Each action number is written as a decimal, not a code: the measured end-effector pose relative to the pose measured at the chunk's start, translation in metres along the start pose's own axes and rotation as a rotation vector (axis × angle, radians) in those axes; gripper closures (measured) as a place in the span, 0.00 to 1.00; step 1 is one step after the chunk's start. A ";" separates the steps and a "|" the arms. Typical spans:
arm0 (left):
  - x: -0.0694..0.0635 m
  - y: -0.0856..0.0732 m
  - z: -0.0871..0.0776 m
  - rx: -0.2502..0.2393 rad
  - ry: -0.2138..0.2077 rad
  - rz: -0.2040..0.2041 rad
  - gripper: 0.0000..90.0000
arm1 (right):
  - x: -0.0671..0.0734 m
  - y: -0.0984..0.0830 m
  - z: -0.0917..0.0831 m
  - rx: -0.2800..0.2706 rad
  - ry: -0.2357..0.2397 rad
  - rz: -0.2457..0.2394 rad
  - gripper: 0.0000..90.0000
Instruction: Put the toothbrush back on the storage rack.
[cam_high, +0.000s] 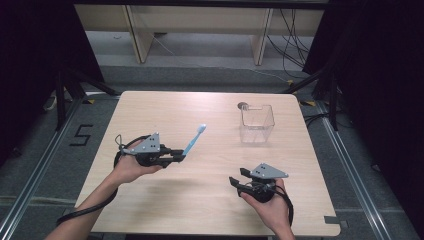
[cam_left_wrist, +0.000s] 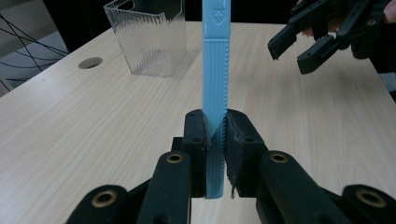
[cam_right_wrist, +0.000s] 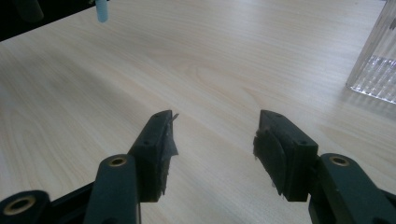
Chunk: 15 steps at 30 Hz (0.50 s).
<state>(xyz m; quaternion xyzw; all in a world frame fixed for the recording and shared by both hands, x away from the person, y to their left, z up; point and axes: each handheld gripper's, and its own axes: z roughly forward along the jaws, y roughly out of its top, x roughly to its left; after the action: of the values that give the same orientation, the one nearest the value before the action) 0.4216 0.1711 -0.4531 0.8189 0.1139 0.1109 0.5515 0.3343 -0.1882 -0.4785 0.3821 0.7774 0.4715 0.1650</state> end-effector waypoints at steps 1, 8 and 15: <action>0.000 0.000 0.001 -0.021 0.002 -0.008 0.87 | 0.001 0.000 -0.001 -0.001 -0.006 0.006 0.52; -0.004 0.002 0.003 -0.072 0.036 -0.040 0.87 | 0.000 0.003 0.000 -0.065 -0.014 -0.013 0.52; -0.009 0.005 0.006 -0.131 0.059 -0.072 0.87 | 0.002 0.005 -0.001 -0.084 -0.008 0.013 0.53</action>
<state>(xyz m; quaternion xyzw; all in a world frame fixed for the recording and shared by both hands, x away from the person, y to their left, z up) 0.4152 0.1615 -0.4515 0.7727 0.1520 0.1225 0.6041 0.3347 -0.1857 -0.4738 0.3820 0.7538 0.5032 0.1807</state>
